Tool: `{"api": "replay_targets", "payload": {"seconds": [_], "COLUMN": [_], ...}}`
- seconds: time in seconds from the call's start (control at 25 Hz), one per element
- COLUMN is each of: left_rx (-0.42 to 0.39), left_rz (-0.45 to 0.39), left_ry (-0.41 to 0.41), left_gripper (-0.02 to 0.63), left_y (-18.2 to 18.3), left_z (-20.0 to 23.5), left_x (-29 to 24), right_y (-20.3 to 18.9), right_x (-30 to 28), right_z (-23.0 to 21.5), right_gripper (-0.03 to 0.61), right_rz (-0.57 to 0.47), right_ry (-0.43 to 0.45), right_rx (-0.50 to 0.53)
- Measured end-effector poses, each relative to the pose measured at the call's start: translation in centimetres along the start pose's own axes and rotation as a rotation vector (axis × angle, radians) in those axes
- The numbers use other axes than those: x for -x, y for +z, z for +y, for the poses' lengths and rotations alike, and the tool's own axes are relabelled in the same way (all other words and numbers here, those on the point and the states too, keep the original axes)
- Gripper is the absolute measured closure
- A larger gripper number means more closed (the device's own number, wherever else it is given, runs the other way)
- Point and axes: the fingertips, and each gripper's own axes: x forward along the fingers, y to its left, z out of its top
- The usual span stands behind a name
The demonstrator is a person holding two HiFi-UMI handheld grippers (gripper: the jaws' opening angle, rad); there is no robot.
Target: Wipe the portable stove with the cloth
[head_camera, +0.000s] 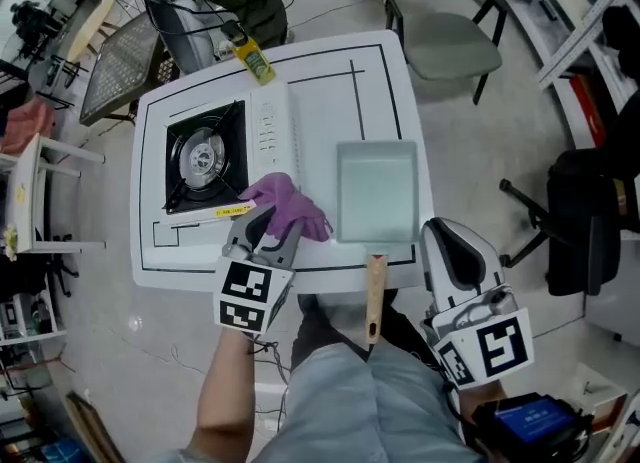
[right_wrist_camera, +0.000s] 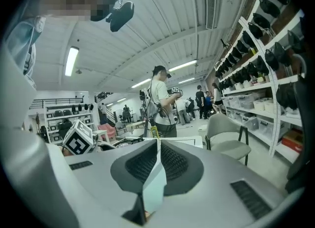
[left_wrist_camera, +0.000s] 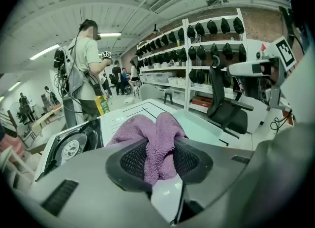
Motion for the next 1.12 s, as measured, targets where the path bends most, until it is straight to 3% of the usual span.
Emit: {"api": "replay_targets", "payload": {"seconds": [0.16, 0.44, 0.76, 1.12], "left_rx": [0.054, 0.115, 0.144, 0.161], "left_rz": [-0.024, -0.057, -0.023, 0.035], "left_ry": [0.058, 0.118, 0.112, 0.055], "left_gripper": [0.469, 0.469, 0.468, 0.466], "left_y": [0.9, 1.9, 1.1, 1.6], "left_z": [0.1, 1.0, 3.1, 5.9], "left_x": [0.6, 1.3, -2.0, -5.3], "right_y": [1.5, 7.1, 5.0, 2.0], "right_x": [-1.5, -5.0, -10.0, -13.3], "right_z": [-1.9, -2.7, -2.2, -3.2], "right_gripper": [0.525, 0.525, 0.525, 0.525], "right_rz": [0.039, -0.015, 0.036, 0.112], "right_ry": [-0.039, -0.011, 0.024, -0.023], "right_rx": [0.177, 0.276, 0.277, 0.219]}}
